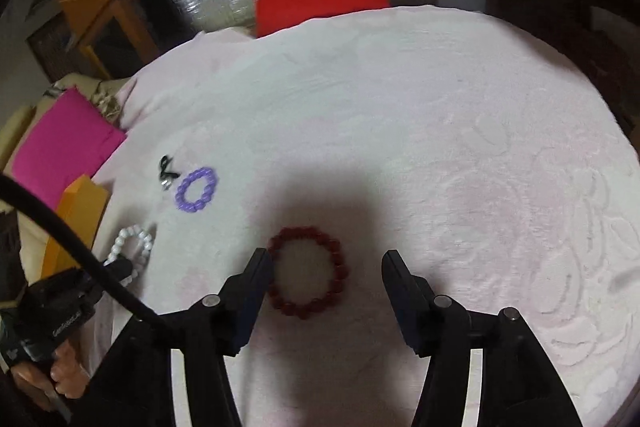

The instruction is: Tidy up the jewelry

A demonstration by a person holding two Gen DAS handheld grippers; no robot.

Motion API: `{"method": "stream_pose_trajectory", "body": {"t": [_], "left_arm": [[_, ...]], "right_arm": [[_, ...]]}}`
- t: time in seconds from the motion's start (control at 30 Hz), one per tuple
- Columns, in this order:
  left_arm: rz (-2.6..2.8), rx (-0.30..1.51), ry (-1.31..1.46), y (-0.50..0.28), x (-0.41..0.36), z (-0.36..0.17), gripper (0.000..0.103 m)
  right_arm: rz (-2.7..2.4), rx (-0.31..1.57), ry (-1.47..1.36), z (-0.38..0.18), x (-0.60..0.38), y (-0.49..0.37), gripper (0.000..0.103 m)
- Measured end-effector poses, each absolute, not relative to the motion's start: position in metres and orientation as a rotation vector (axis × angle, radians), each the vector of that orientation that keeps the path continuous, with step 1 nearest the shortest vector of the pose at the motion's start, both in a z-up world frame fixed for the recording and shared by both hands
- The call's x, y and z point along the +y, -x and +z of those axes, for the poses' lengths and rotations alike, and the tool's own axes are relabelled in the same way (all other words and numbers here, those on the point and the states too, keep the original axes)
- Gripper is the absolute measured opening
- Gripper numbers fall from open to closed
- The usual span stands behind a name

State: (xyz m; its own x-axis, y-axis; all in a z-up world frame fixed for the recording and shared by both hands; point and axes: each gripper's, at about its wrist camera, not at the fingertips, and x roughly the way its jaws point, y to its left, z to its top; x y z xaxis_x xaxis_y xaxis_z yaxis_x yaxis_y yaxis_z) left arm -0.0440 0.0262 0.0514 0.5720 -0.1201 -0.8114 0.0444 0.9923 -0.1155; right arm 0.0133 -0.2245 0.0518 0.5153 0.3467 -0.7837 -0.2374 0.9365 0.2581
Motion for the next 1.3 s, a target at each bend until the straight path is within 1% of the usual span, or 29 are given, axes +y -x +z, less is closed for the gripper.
{"method": "stream_pose_trajectory", "body": {"t": [0.23,0.3,0.37,0.4,0.43,0.63,0.67,0.7,0.93,1.3], "left_arm": [[-0.096,0.97,0.062,0.043,0.023,0.049,0.01],[-0.092,0.97,0.06,0.043,0.025,0.049,0.01],[-0.087,0.97,0.065,0.043,0.027,0.049,0.01],[-0.083,0.969,0.067,0.043,0.027,0.049,0.01],[-0.08,0.967,0.067,0.043,0.028,0.05,0.01],[-0.075,0.947,0.066,0.046,0.027,0.055,0.01],[-0.075,0.942,0.068,0.047,0.028,0.056,0.01],[-0.075,0.938,0.072,0.047,0.028,0.058,0.01],[-0.065,0.914,0.089,0.054,0.036,0.064,0.01],[-0.025,0.873,0.136,0.071,0.06,0.08,0.01]], "right_arm": [[0.326,1.007,0.035,0.027,-0.193,-0.022,0.064],[0.311,0.979,0.055,0.025,-0.191,-0.022,0.063],[0.313,0.969,0.079,0.026,-0.187,-0.021,0.049],[0.314,0.961,0.097,0.027,-0.185,-0.021,0.031],[0.317,0.955,0.112,0.028,-0.184,-0.02,0.02],[0.352,0.92,0.085,0.038,-0.182,-0.013,0.02],[0.362,0.909,0.08,0.04,-0.182,-0.011,0.012],[0.373,0.904,0.076,0.043,-0.181,-0.01,0.01],[0.439,0.868,0.041,0.059,-0.166,0.001,0.01],[0.544,0.862,-0.153,0.081,-0.169,0.011,0.01]]}}
